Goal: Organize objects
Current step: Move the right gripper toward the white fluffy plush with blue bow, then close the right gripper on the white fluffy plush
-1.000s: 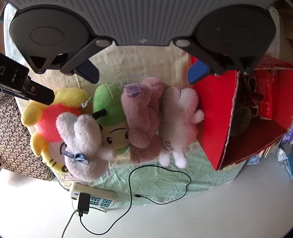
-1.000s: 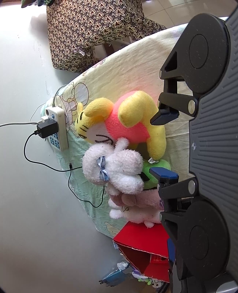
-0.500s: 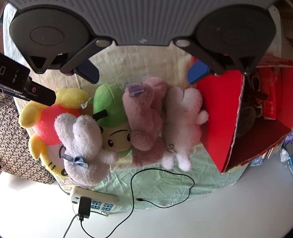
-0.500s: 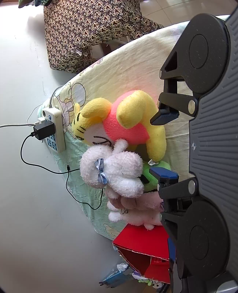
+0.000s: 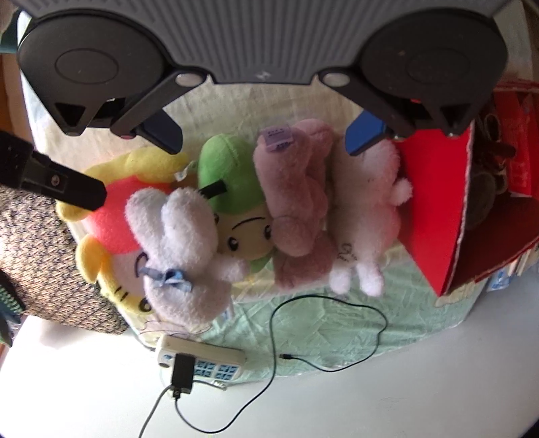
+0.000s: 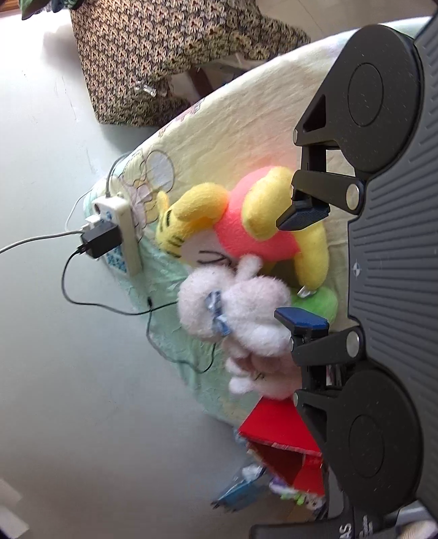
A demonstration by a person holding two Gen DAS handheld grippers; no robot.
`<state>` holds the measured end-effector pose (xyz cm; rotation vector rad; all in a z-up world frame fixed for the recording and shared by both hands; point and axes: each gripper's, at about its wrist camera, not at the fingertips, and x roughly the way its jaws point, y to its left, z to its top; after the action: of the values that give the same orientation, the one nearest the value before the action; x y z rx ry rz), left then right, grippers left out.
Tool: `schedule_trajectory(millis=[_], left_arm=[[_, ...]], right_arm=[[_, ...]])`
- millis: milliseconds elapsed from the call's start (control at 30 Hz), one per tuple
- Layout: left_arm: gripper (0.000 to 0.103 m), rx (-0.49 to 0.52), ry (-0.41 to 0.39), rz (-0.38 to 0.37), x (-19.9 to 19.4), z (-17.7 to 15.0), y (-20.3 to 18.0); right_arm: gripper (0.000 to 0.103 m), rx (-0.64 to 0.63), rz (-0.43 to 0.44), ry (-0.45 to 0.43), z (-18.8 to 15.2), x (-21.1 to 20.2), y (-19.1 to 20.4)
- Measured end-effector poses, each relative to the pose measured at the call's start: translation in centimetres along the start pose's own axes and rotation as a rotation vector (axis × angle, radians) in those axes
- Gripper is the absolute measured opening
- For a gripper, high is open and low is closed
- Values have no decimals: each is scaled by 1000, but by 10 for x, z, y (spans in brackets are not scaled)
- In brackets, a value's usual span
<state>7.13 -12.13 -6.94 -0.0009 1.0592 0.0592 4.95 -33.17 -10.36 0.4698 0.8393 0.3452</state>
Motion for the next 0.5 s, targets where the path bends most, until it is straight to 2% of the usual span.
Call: schedule_trajectory(millis=[200, 267, 500], left_arm=[[103, 1, -67, -134, -7, 19, 0], [103, 15, -84, -164, -6, 26, -1], [102, -14, -52, -281, 22, 45, -3]], right_arm=[[54, 34, 86, -54, 19, 2, -4], [48, 45, 117, -51, 24, 6, -4], [48, 90, 160, -20, 42, 31, -11]])
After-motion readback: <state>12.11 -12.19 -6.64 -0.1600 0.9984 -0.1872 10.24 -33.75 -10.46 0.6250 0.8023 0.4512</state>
